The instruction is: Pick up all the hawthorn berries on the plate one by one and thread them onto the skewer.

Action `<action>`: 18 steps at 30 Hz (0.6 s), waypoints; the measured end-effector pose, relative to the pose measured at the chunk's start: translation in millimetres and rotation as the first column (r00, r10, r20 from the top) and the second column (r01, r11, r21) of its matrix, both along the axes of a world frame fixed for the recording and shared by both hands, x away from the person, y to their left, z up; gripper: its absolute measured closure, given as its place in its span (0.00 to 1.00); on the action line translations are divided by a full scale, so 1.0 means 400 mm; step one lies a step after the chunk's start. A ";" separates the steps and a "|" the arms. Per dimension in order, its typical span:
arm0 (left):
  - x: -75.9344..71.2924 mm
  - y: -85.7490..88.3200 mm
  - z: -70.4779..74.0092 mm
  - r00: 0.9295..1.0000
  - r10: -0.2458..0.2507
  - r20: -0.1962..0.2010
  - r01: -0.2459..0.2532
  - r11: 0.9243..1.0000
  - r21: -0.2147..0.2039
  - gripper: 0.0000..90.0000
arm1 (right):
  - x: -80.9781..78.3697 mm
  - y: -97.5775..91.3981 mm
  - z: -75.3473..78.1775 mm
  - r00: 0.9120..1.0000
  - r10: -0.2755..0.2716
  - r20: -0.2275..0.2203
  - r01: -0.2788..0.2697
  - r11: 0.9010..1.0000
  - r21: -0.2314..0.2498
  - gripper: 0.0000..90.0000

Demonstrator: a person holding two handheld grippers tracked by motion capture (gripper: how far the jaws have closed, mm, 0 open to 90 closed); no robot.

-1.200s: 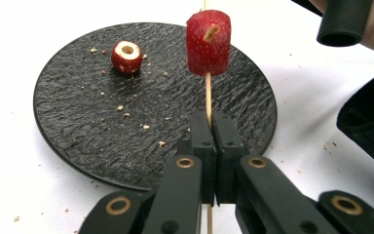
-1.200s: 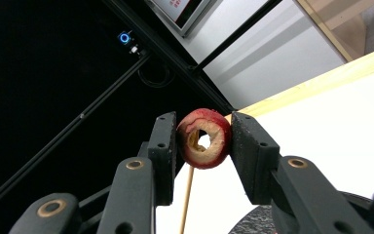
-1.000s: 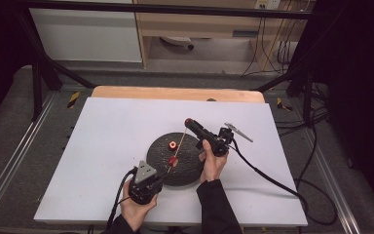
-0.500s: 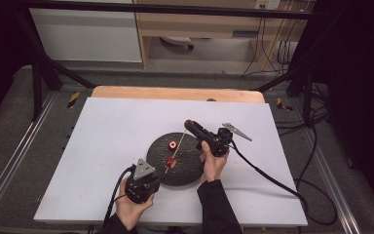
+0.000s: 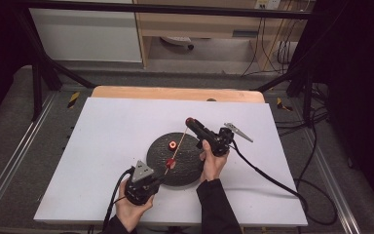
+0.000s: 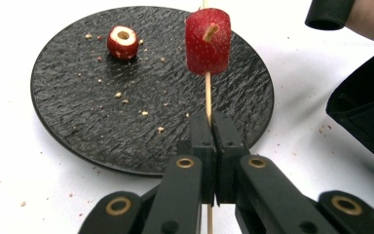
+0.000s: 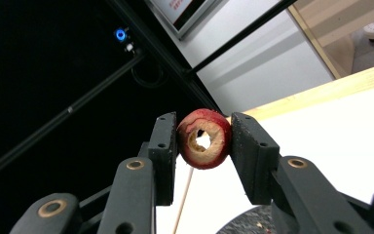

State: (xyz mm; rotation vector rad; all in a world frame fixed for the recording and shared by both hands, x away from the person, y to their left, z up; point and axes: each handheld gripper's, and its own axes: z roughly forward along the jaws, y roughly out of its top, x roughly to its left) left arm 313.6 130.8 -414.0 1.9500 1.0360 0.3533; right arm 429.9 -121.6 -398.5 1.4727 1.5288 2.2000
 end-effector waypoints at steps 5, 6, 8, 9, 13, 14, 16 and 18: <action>-0.007 -0.011 0.004 1.000 0.015 0.011 -0.014 1.000 -0.021 0.99 | -0.001 0.005 -0.007 1.000 -0.005 0.006 0.005 1.000 -0.015 0.71; -0.008 -0.015 0.003 1.000 0.017 0.012 -0.017 1.000 -0.023 0.99 | -0.002 0.007 -0.008 1.000 -0.004 0.005 0.004 1.000 -0.004 0.71; -0.009 -0.023 0.000 1.000 0.023 0.008 -0.023 0.999 -0.031 0.99 | -0.003 0.008 -0.010 1.000 -0.006 0.005 0.006 1.000 0.003 0.71; -0.009 -0.026 -0.001 1.000 0.028 0.010 -0.027 0.999 -0.034 0.99 | -0.005 0.009 -0.010 1.000 -0.010 0.007 0.010 1.000 0.004 0.71; -0.006 -0.043 0.003 0.998 0.056 -0.004 -0.056 0.997 -0.053 0.99 | -0.010 0.014 -0.016 1.000 -0.014 0.014 0.014 0.999 0.033 0.71; -0.005 -0.048 0.001 0.998 0.058 -0.005 -0.058 0.997 -0.048 0.99 | -0.011 0.015 -0.017 1.000 -0.018 0.012 0.018 0.999 0.040 0.71; -0.003 -0.054 -0.003 0.998 0.056 -0.012 -0.056 0.997 -0.049 0.99 | -0.013 0.015 -0.016 1.000 -0.020 0.018 0.019 0.999 0.037 0.71; -0.002 -0.057 -0.005 0.998 0.058 -0.009 -0.058 0.997 -0.049 0.99 | -0.014 0.012 -0.012 1.000 -0.016 0.013 0.016 0.999 0.031 0.71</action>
